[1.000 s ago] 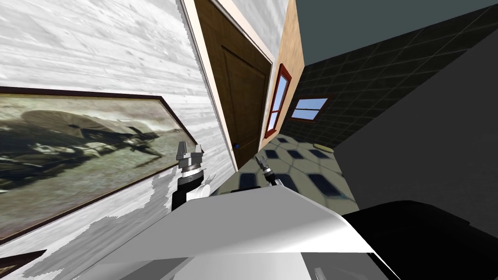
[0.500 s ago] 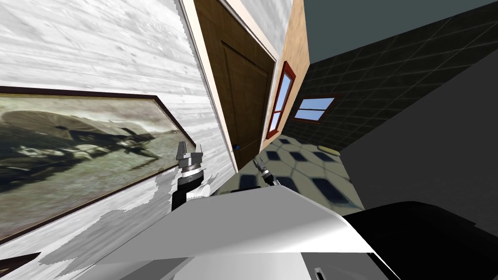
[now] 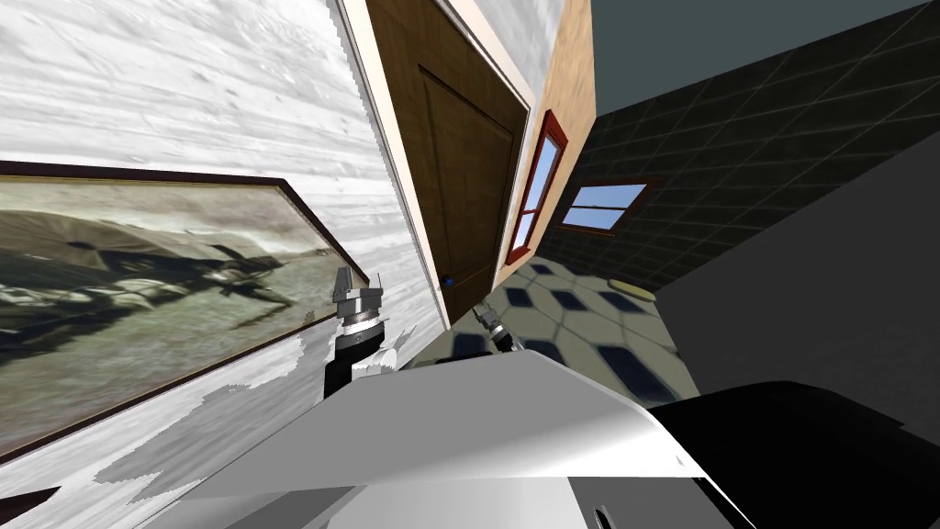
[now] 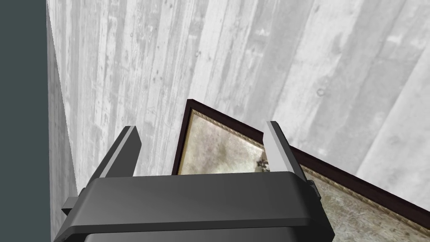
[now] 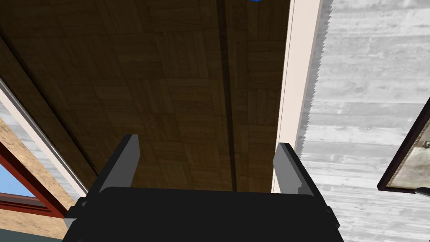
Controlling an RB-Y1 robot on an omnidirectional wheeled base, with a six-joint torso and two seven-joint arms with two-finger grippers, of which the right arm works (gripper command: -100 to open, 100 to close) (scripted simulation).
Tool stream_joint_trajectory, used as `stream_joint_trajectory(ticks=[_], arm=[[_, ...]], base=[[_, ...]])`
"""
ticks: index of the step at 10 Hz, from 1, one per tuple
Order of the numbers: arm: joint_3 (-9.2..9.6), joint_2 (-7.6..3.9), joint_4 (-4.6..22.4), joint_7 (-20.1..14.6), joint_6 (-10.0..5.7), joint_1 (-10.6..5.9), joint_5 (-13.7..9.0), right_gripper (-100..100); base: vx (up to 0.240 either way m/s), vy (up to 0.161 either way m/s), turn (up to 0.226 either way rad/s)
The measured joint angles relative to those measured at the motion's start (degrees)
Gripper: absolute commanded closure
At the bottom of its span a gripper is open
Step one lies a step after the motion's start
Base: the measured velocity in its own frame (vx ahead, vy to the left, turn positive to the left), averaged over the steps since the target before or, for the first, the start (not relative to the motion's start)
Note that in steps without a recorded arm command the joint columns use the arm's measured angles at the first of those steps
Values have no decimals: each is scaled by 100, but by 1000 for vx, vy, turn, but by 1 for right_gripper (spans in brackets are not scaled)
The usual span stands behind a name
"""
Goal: Pull the door open
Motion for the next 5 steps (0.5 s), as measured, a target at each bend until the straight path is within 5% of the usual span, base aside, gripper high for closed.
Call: stream_joint_trajectory(ticks=[5], arm=[[14,121,608,544,-204,-190,366,-100]], base=[[111,-1,62]])
